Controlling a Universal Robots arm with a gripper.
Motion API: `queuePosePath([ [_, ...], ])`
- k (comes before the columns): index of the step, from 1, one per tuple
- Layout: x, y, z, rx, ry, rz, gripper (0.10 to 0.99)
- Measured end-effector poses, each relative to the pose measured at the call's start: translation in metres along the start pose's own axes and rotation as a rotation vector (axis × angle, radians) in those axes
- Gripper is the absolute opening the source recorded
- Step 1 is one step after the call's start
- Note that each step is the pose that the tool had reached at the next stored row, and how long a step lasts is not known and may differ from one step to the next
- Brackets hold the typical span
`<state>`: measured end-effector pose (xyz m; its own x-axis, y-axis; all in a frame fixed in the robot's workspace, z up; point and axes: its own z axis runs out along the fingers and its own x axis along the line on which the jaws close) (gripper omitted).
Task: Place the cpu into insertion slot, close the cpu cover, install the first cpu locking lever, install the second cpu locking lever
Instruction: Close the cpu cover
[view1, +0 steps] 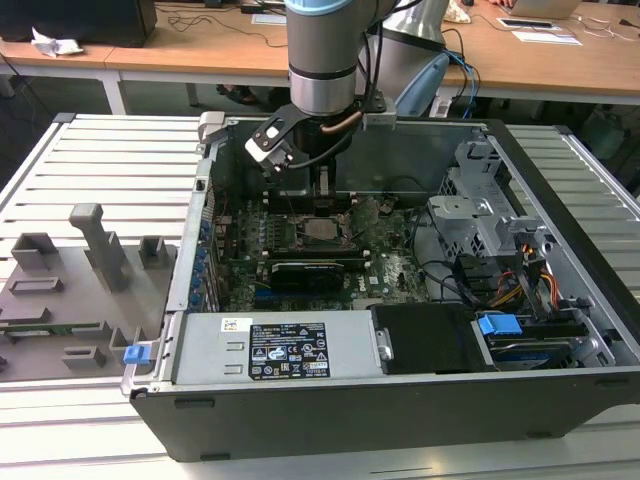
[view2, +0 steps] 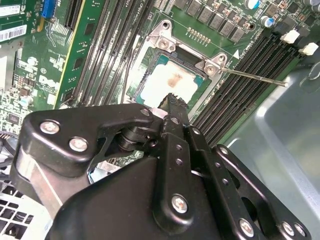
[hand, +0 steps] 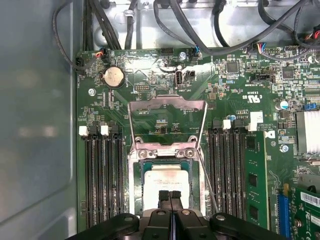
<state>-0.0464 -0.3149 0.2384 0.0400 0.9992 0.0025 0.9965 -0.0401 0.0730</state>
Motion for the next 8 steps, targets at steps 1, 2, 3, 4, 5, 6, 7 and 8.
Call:
queuePosePath([
  [1,0.0000,0.0000,-0.0005,0.000,0.0000,0.000,0.106],
  [2,0.0000,0.0001,-0.0009,0.000,0.0001,0.000,0.106],
  [3,0.0000,0.0001,-0.0012,0.000,0.0003,0.000,0.106],
  [4,0.0000,0.0001,-0.0015,0.000,0.0001,0.000,0.106],
  [5,0.0000,0.0001,-0.0021,0.000,-0.0001,0.000,0.106],
  [6,0.0000,0.0002,-0.0032,0.000,0.0001,0.000,0.106],
  [7,0.0000,0.0003,-0.0047,0.000,0.0000,0.000,0.106],
  [8,0.0000,0.0004,-0.0057,0.000,0.0000,0.000,0.106],
])
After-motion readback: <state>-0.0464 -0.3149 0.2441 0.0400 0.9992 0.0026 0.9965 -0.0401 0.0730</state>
